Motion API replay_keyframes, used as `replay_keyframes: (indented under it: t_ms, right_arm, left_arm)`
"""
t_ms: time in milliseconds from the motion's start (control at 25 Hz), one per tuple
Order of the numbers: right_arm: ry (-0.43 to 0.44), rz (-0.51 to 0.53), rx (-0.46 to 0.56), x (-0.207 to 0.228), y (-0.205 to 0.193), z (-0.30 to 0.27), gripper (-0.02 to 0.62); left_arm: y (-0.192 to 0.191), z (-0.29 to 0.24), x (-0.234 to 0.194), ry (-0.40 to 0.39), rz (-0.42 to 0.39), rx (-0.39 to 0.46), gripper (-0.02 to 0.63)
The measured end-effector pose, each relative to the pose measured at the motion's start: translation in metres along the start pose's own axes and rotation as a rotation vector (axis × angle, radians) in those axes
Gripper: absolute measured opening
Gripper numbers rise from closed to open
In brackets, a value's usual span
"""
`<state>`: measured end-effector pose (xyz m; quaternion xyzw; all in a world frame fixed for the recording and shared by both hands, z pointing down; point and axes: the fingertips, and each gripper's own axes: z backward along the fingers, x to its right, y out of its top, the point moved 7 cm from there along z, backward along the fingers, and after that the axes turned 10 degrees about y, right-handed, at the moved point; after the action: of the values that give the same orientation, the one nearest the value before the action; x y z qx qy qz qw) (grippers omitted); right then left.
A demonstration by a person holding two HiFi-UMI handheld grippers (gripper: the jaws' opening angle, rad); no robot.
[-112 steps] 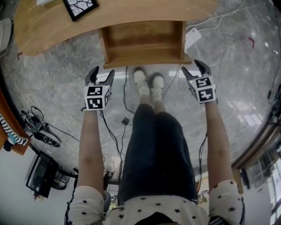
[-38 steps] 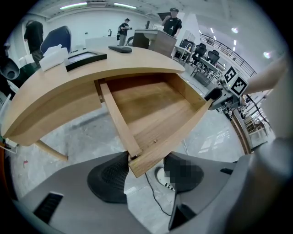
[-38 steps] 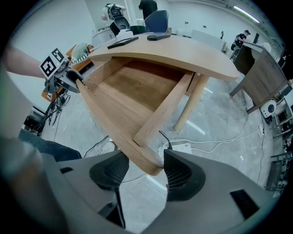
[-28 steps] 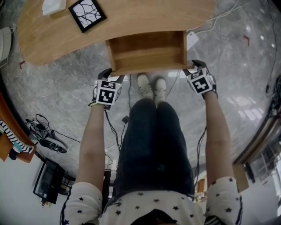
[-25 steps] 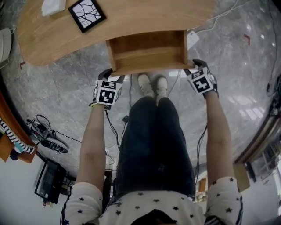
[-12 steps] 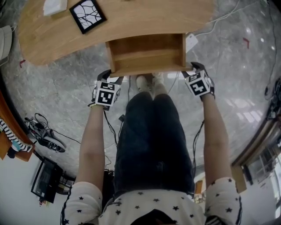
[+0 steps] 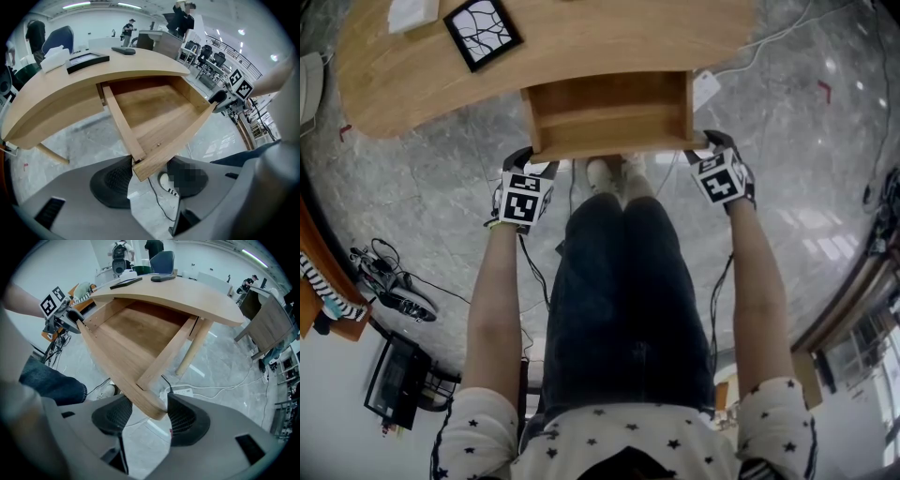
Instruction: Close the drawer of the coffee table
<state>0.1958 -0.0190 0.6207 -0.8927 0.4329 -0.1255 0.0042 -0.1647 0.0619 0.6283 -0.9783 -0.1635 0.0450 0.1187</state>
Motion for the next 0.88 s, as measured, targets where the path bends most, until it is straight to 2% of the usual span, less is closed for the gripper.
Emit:
replay_keyframes:
  t_ms: [240, 880]
  right_arm:
    - [0.020, -0.009, 0.006, -0.002, 0.003, -0.001, 0.245]
    - [0.000, 0.011, 0.030, 0.014, 0.022, 0.001, 0.245]
  left_arm:
    - [0.003, -0.001, -0.002, 0.010, -0.005, -0.005, 0.244]
    - [0.021, -0.004, -0.012, 0.042, 0.000, 0.012, 0.242]
